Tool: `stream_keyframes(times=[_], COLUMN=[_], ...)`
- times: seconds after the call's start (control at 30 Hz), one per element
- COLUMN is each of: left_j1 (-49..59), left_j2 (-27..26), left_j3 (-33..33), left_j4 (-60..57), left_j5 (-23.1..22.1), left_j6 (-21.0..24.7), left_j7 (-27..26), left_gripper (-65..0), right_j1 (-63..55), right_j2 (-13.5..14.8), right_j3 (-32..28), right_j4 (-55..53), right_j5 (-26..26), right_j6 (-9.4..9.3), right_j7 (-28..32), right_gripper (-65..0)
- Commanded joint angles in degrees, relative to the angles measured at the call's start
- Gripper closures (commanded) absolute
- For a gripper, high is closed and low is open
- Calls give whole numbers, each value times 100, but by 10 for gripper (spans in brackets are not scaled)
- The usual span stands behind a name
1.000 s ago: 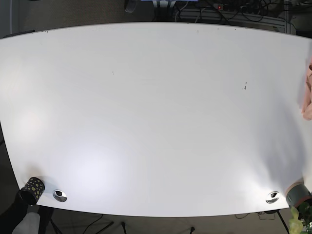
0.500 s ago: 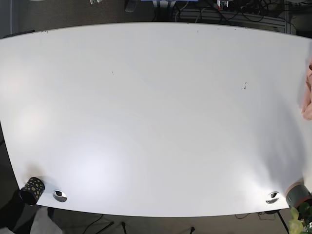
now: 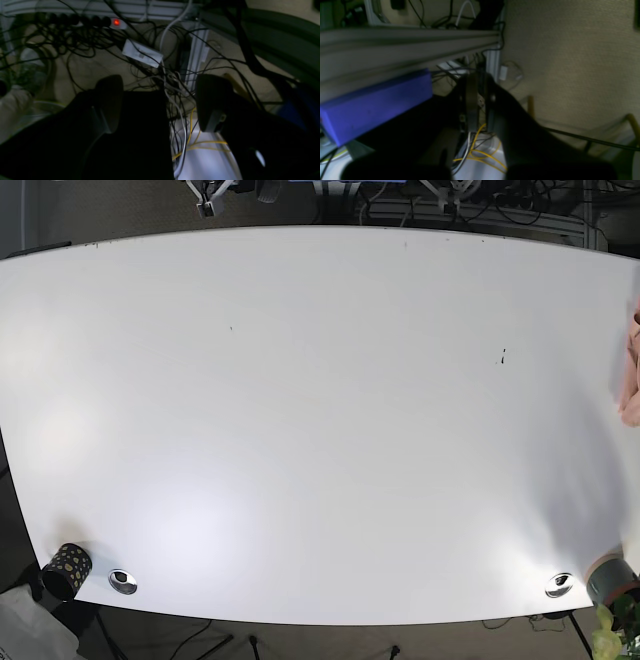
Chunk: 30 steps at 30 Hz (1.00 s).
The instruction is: Fold the T-shirt properly
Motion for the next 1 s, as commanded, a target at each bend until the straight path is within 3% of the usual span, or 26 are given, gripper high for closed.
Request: stream_keyframes(times=[0.0,0.4,0.63,0.8,0.97], left_j1=[-187,-644,-688,-688,-679], left_j2=[-65,-65,-65,-47,-56], left_j3=[-7,19,28,28,28], left_j4=[-378,-607,-607,-607,-607], left_j5=[-2,-2,15,24,24], left_j6=[17,17,17,17,8], left_j7=[-70,-79,-70,-70,-70], left_gripper=[-413,-413,-413,-413,-413], right_j1=[151,810,1373,1425,1425], right_j2=[54,1,-87,-104,-104], right_j3=[7,-1,-406,-485,-502], right_j4=[-314,-833,-1932,-2055,-2099], right_j5=[19,19,19,27,27], right_j6=[69,69,69,60,-292], right_j7=[58,49,75,75,75], right_gripper=[-44,-46,-48,-48,-48])
